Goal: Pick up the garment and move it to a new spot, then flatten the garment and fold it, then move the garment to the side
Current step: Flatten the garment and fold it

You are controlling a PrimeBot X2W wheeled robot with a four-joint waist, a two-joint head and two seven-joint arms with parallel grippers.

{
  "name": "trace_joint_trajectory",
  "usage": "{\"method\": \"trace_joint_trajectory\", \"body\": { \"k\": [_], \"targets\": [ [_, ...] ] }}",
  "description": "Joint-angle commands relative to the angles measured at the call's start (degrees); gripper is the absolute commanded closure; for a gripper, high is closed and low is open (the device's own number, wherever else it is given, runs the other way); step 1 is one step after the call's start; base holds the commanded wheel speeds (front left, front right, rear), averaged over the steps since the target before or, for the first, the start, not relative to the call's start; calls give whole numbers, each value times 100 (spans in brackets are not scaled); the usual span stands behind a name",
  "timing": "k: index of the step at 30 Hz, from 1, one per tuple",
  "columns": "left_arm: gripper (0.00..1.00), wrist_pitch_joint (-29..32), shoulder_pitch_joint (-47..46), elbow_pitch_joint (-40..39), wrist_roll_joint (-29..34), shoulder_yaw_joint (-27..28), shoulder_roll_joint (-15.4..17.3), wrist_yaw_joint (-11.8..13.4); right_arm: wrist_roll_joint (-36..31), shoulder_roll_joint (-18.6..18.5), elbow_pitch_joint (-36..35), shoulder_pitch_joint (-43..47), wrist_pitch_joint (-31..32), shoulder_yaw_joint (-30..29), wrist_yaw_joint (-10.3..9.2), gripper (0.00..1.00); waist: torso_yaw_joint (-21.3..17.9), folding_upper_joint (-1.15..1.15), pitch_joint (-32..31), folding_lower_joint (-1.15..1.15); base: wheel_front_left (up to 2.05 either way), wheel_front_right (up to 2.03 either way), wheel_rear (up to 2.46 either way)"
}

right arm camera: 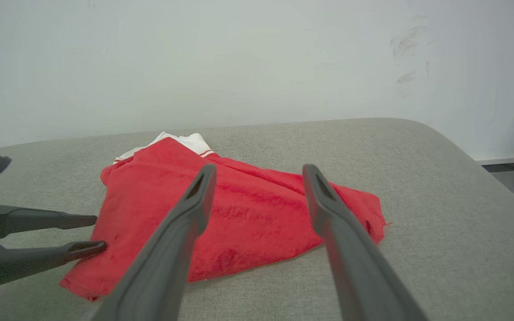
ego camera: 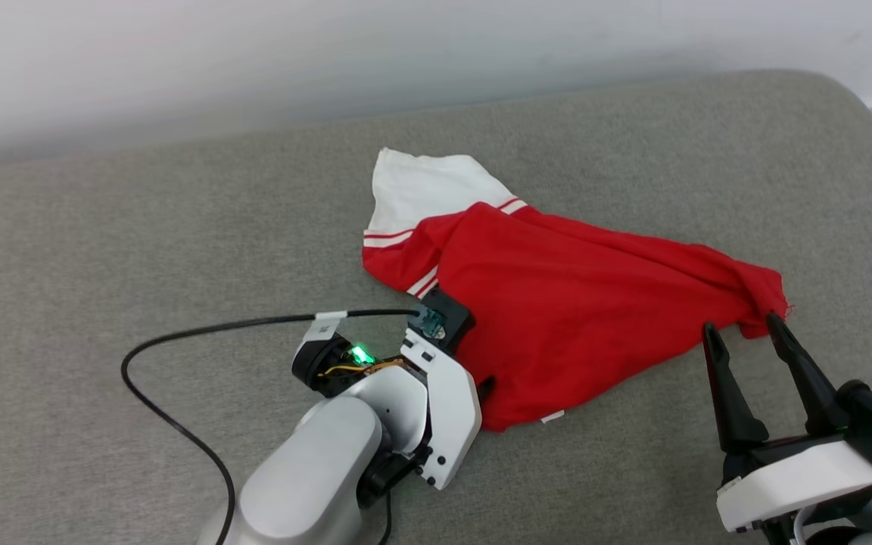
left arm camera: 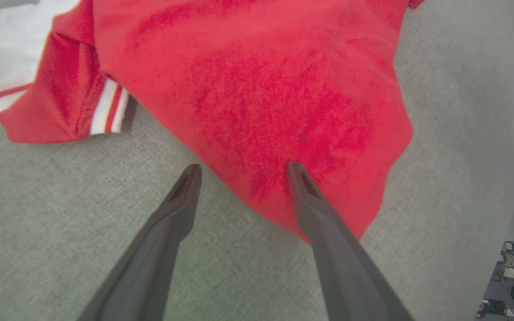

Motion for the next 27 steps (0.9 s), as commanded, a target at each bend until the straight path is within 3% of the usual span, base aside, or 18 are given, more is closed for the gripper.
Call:
{"method": "trace_joint_trajectory", "body": {
  "k": [1,7,8,9,11,12,15,21,27],
  "targets": [
    [0,88,-103,41,2,-53,47,-38,52,25,8,-93,-46,20,-4,0,-121,0,207,0,0,0,0],
    [0,953,-353,476,-193,-471,108,-140,106,51,152,-249,-177,68,-4,0,-236,0,471,0,0,0,0],
    [9,1106,-333,545,-246,-568,112,-153,112,52,179,-270,-201,72,-4,0,-249,0,488,0,0,0,0],
    [45,1273,-305,619,-312,-672,117,-166,121,55,210,-273,-217,81,-4,0,-258,0,493,0,0,0,0],
    [90,1535,-250,706,-469,-860,136,-186,126,62,252,-276,-246,81,-4,0,-271,0,494,0,0,0,0],
    [100,1605,-249,714,-516,-946,158,-193,123,63,259,-300,-254,76,-4,0,-274,0,492,0,0,0,0],
    [100,1485,-313,629,-620,-1064,242,-188,132,67,288,-344,-266,69,-4,0,-266,0,431,0,0,0,0],
    [100,687,-656,253,-527,-818,436,-118,99,72,277,-239,-237,-88,-4,0,-25,0,208,0,0,0,0],
    [100,241,-569,-491,-381,-573,818,167,87,71,171,-114,-135,-243,-4,0,378,0,-57,0,0,0,0]
  ]
}}
